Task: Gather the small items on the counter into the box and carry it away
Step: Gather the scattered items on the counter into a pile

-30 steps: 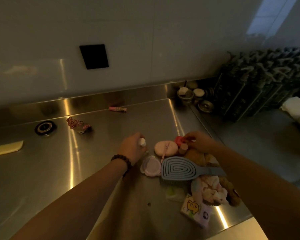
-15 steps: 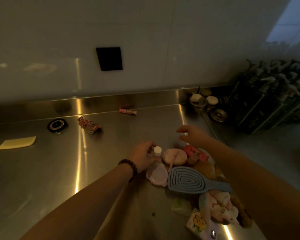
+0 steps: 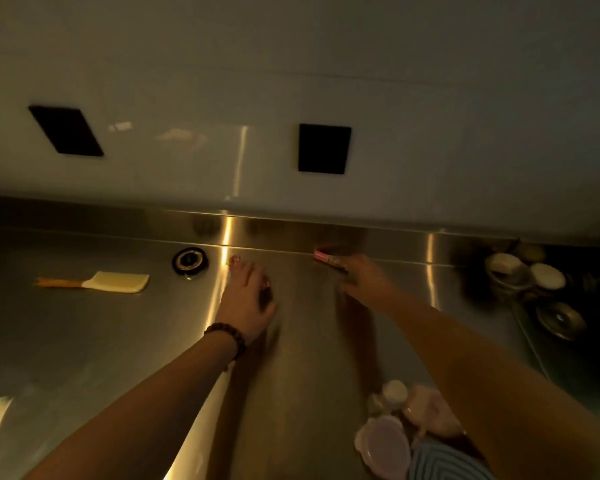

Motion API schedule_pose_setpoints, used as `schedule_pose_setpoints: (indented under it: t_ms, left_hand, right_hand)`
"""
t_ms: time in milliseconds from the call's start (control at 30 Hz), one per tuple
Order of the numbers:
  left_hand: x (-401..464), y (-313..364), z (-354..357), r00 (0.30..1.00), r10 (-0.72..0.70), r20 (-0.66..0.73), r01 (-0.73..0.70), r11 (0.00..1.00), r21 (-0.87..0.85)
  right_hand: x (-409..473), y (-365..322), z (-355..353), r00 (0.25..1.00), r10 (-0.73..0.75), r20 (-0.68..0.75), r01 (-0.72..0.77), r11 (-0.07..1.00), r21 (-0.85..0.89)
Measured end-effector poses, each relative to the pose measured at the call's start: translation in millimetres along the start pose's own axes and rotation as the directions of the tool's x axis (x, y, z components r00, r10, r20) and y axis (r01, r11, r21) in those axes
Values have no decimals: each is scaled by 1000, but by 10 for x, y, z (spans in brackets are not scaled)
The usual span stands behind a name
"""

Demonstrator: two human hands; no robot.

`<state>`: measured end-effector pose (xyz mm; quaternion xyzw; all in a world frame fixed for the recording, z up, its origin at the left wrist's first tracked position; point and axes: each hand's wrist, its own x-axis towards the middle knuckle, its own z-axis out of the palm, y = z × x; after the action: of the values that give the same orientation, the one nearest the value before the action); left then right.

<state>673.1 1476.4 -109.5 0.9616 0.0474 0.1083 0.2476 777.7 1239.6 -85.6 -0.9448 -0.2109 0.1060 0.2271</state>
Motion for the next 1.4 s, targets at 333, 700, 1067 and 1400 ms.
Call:
schedule_pose_setpoints:
  t_ms: [333, 700, 1067, 1400]
  left_hand:
    - [324, -415, 177, 977, -192, 93, 199, 978, -69]
    - [-11, 182, 19, 996, 36, 83, -18, 978, -209]
    - [-458, 1406, -412, 926, 369, 82, -312, 869, -385]
    - [-1070, 2337, -168, 664, 645, 378, -507, 760, -406]
  right_hand:
    - [518, 21, 245, 1000, -10, 26, 15, 981, -193]
    - [-113, 38, 100, 971, 146, -190, -126, 986, 113]
    - [-1728, 277, -639, 841, 425, -336, -255, 858, 446]
    - [-2840, 738, -737, 681, 638, -359, -360, 720, 593]
